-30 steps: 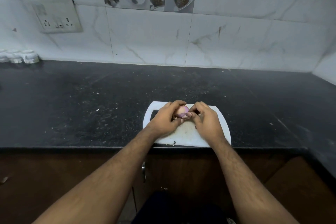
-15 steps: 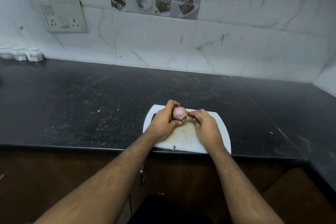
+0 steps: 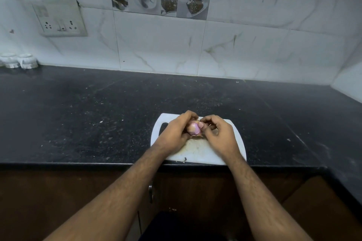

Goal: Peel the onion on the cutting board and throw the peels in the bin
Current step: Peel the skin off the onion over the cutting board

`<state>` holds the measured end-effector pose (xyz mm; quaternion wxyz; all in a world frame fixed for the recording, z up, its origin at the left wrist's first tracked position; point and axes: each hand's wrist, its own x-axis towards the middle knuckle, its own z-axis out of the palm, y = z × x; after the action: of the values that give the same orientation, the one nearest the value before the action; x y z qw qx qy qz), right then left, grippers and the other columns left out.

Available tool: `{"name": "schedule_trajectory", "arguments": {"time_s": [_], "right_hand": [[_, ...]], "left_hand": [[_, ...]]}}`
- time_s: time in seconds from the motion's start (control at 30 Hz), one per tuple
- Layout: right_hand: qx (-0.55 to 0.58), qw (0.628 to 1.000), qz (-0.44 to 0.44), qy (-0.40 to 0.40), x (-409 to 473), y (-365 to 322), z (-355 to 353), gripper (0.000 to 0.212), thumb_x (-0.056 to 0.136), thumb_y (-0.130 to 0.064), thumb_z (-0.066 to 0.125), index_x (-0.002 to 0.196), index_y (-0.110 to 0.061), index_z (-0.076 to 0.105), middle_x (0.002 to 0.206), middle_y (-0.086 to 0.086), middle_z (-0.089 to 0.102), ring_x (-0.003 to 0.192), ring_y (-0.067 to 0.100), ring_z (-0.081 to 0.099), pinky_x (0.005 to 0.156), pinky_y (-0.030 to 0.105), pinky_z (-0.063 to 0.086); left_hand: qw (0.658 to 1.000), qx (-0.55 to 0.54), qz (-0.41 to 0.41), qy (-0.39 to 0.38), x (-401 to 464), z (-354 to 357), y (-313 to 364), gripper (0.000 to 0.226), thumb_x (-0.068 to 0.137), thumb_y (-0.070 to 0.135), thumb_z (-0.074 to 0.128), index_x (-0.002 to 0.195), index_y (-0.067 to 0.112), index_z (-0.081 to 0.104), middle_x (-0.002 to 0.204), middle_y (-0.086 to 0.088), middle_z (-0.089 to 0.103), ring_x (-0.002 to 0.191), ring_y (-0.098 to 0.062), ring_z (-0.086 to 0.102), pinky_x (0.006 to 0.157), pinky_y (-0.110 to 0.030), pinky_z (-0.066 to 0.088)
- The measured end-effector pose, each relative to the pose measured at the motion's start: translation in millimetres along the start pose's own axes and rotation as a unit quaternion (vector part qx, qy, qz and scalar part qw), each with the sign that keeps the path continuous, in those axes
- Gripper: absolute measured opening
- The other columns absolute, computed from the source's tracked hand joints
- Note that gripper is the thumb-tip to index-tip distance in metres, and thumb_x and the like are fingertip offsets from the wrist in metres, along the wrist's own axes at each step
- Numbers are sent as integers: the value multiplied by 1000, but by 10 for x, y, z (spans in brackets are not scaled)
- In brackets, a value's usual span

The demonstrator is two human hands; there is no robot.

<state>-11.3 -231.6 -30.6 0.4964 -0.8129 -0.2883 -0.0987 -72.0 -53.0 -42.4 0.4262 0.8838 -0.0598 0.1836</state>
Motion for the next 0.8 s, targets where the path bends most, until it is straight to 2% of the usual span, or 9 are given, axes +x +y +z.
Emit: {"name": "schedule_trajectory", "arguments": {"time_s": [0.1, 0.17, 0.27, 0.37, 0.43, 0.57, 0.63, 0.73, 0.8], "right_hand": [[-11, 1000, 0, 0, 22, 38, -4, 9, 95, -25, 71, 103, -23, 73, 99, -11, 67, 87, 4, 64, 76, 19, 52], [-29, 1000, -5, -2, 20, 41, -7, 11, 98, -21, 66, 107, -24, 73, 103, -11, 65, 91, 0, 62, 76, 13, 48], [-48, 999, -16, 0, 12, 27, -7, 19, 99, -12, 61, 109, -23, 72, 106, -10, 65, 97, -3, 61, 80, 9, 46], [-53, 998, -19, 7, 0, 13, -1, 22, 98, -7, 58, 107, -21, 72, 105, -9, 67, 98, 2, 63, 85, 21, 52], [-52, 998, -24, 7, -11, 6, 9, 19, 99, -9, 57, 105, -22, 70, 103, -10, 68, 98, 5, 64, 85, 26, 53], [-36, 999, -27, -1, -23, -18, 4, 7, 99, -27, 65, 100, -22, 70, 98, -12, 68, 91, 6, 64, 83, 28, 53], [-20, 1000, -11, -4, -14, -4, 0, 6, 95, -27, 70, 99, -23, 71, 99, -13, 68, 89, 5, 65, 84, 29, 55], [31, 999, 25, -15, 2, 38, -3, 2, 94, -24, 73, 95, -25, 73, 96, -13, 68, 89, 8, 67, 82, 36, 59], [48, 998, 33, -19, 13, 66, 3, 4, 94, -23, 73, 93, -27, 74, 94, -13, 68, 83, 10, 67, 76, 39, 60]], "left_hand": [[998, -37, -36, -37, -10, -21, 51, 83, 84, 5, 82, 154, 18, 41, 133, 6, 57, 120, -12, 65, 103, -22, 55], [998, -18, -48, -45, 4, -14, 45, 88, 81, 14, 88, 156, 15, 42, 137, 5, 59, 124, -11, 62, 107, -19, 50], [999, 29, -33, -14, 28, 4, 10, 69, 83, 17, 89, 144, 12, 58, 135, -1, 67, 122, -15, 64, 94, -2, 40], [998, 62, -10, -7, 19, 19, 1, 62, 86, 20, 85, 142, 10, 60, 125, -3, 63, 114, -16, 60, 86, 2, 35], [997, 73, 2, -13, 5, 21, 10, 60, 89, 24, 81, 144, 13, 58, 120, 1, 53, 110, -12, 55, 87, -3, 36], [996, 87, 13, -5, -12, 13, 30, 56, 88, 25, 83, 138, 18, 59, 121, 6, 43, 113, -11, 51, 96, -22, 45], [995, 95, 17, -1, -19, 6, 48, 55, 88, 25, 84, 135, 17, 58, 122, 9, 41, 112, -9, 52, 96, -22, 46], [997, 76, 18, -4, -18, 8, 68, 48, 88, 20, 84, 125, 15, 54, 119, 8, 45, 98, -4, 53, 85, -14, 42], [998, 63, 12, -9, -15, 12, 68, 45, 88, 17, 83, 119, 16, 51, 115, 5, 52, 96, -5, 55, 82, -23, 47]]}}
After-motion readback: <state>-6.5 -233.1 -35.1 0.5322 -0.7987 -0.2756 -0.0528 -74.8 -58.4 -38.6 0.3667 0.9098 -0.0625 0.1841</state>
